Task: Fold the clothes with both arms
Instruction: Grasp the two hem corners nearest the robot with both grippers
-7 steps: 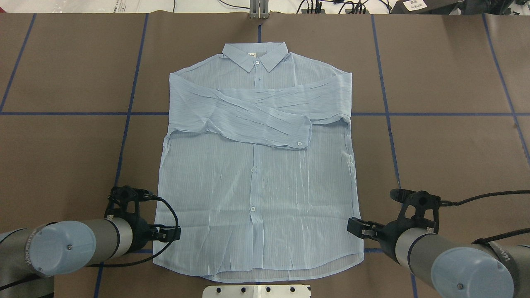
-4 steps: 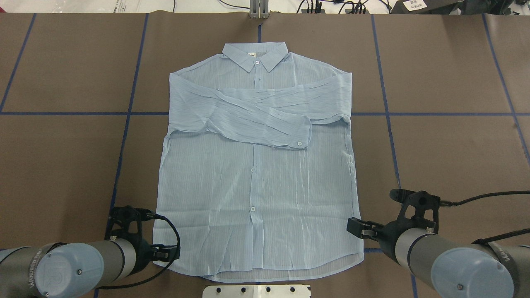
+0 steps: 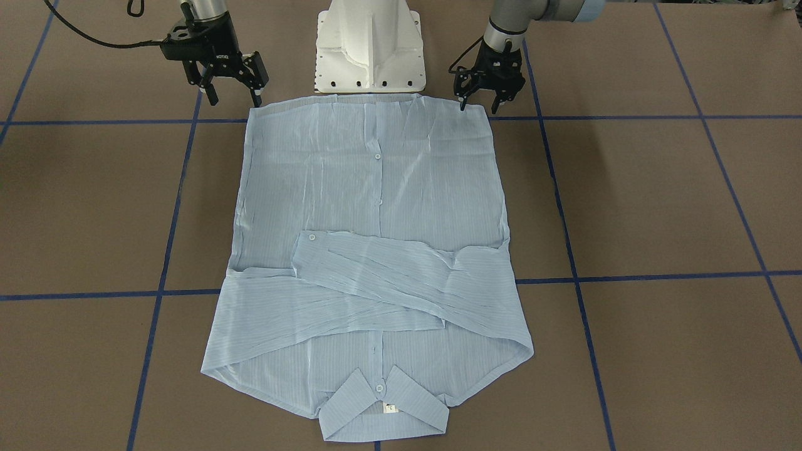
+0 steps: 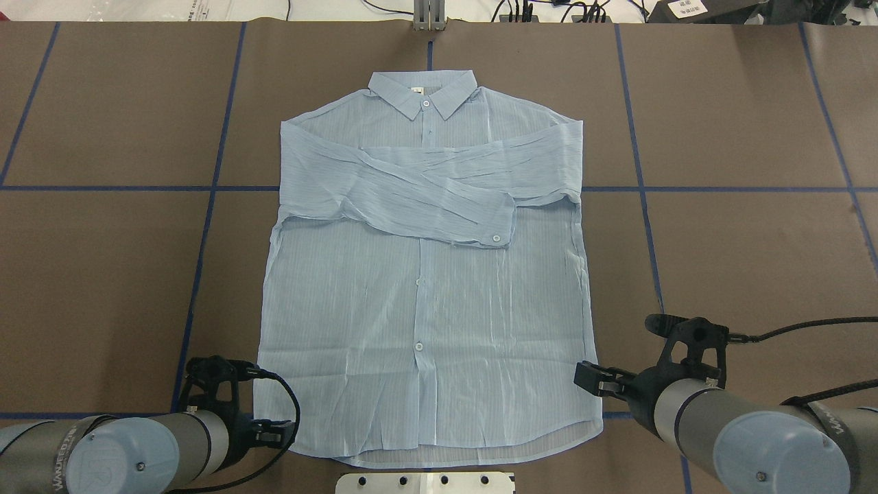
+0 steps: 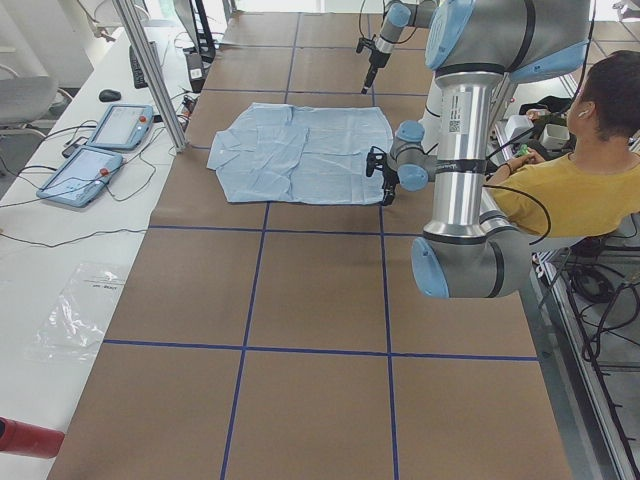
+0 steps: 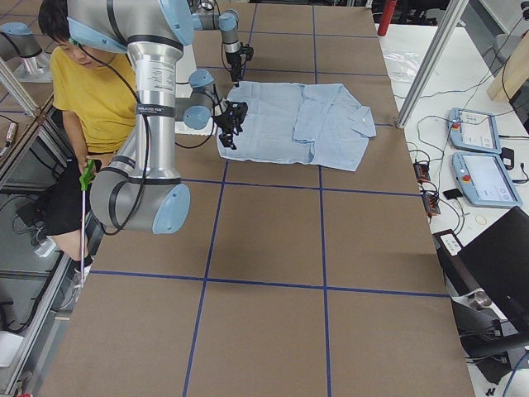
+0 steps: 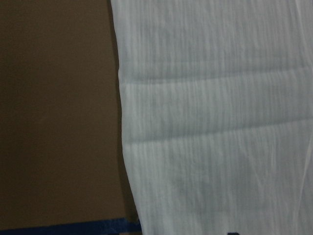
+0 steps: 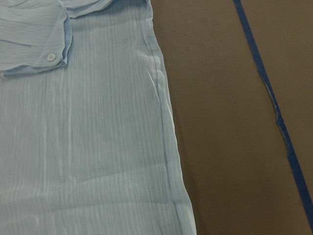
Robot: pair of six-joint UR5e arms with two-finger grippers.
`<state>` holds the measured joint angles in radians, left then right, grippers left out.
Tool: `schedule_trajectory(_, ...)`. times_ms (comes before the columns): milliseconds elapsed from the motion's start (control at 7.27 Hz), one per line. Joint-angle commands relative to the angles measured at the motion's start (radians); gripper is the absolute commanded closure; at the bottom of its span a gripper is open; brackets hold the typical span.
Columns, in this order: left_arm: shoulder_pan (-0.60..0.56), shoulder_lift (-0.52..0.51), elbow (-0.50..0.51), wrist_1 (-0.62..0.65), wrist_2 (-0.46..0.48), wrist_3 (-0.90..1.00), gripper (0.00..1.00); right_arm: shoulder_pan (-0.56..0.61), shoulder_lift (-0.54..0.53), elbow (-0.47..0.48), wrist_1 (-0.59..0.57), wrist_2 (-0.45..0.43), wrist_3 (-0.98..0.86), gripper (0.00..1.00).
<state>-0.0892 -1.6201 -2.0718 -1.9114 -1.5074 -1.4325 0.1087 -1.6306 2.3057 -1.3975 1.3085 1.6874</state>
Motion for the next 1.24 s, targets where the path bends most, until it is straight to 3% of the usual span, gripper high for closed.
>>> schedule_trajectory(0,0.002,-0.003,0.002,0.006,-0.001,0.000,0.30,0.002,0.000,0.000,0.000,0.000,0.000,0.00)
schedule_trajectory(275,0.002,-0.004,0.002,0.006,-0.001,0.000,0.45,0.002,0.000,0.000,0.000,0.000,0.000,0.00)
schedule_trajectory(550,0.002,-0.006,0.002,0.006,-0.001,-0.002,0.84,0.000,0.000,0.000,0.000,0.000,0.000,0.00)
schedule_trajectory(688,0.002,-0.004,0.001,0.006,-0.001,-0.002,1.00,0.000,0.000,0.000,0.000,0.000,0.000,0.00)
schedule_trajectory(1100,-0.001,-0.007,-0.010,0.006,0.013,-0.002,1.00,-0.004,-0.021,-0.020,0.055,-0.012,0.003,0.00)
